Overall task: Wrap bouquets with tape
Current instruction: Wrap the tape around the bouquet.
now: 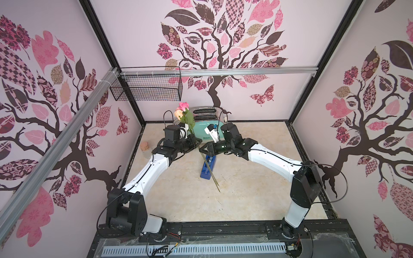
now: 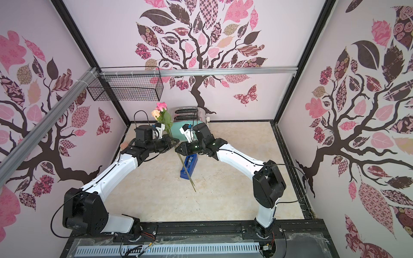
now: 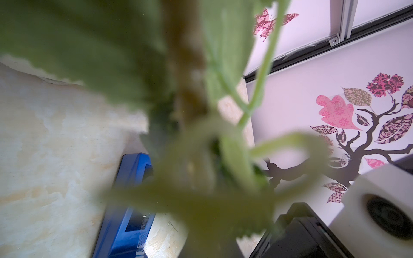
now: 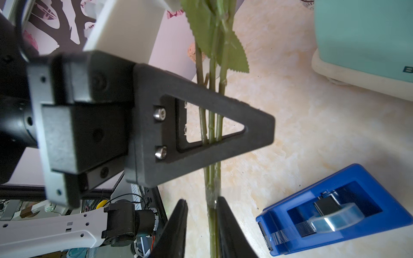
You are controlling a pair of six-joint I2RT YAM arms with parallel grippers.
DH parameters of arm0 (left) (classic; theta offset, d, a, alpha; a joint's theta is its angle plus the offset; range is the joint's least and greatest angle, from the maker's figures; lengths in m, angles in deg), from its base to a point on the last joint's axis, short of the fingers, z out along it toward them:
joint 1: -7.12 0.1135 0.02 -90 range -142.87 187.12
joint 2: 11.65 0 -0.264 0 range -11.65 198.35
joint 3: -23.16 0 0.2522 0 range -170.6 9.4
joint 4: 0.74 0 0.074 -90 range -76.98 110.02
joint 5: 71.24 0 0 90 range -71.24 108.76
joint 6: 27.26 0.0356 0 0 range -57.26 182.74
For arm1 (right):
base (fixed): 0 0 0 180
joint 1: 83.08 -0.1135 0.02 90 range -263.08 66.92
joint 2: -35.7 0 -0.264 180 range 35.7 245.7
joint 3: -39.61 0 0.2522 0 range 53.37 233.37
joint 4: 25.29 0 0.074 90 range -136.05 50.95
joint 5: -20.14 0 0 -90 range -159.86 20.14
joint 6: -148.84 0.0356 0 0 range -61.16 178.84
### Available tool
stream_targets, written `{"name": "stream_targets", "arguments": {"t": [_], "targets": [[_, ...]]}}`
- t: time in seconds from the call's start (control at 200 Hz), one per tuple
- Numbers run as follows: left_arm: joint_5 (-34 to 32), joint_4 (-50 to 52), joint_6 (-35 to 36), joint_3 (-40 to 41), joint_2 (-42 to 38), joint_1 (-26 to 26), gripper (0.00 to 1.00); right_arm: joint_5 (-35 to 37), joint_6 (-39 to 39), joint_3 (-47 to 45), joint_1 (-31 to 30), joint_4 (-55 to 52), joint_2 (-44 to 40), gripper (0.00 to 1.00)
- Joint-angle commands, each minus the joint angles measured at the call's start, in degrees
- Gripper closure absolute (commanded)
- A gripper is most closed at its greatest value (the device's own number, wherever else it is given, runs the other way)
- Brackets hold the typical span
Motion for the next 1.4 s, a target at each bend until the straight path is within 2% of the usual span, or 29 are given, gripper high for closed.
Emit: {"name": "stream_targets", "arguments": {"t": [0.0, 0.225, 0.485, 0.645, 0.805, 0.876, 0.976, 1.296, 1.336, 1.391], "targets": [[1.3, -1.6, 0.2, -1.5, 0.3, -0.4, 1.0, 0.2, -0.7, 2.9, -0.3, -1.3, 1.5, 0.71], [1.9, -1.9, 0.1, -1.2, 0.1, -0.6, 1.0, 2.0, -2.1, 2.8, -0.4, -2.2, 1.4, 0.69], [4.2, -4.4, -1.1, -0.7, 1.0, -1.2, 1.0, -4.2, -0.3, 1.7, -0.4, 1.5, 1.5, 0.72], [5.6, -5.9, -1.8, -0.2, 1.2, -1.1, 1.0, -9.9, 3.2, -0.7, 0.1, 7.5, 0.9, 0.74], [6.7, -8.0, -2.8, 0.6, 1.2, -0.9, 1.0, -16.9, 14.1, -6.4, 2.4, 21.6, 0.1, 0.78], [7.2, -8.9, -3.4, 0.8, 1.2, -0.8, 1.0, -18.7, 16.2, -7.7, 2.8, 25.1, 0.0, 0.82], [7.9, -9.7, -4.2, 0.9, 1.4, -0.7, 1.0, -19.3, 16.4, -8.5, 2.8, 26.2, -0.2, 1.0], [8.9, -11.3, -5.5, 2.0, 0.9, -0.1, 1.0, -17.4, 14.4, -9.6, 2.8, 25.0, -1.1, 1.0], [8.8, -11.4, -5.7, 2.0, 0.8, 0.0, 1.0, -16.8, 13.6, -9.4, 2.8, 23.7, -1.1, 0.72], [8.6, -11.3, -5.6, 2.0, 0.6, 0.1, 1.0, -15.9, 12.4, -9.2, 2.9, 21.9, -1.5, 0.62]]}}
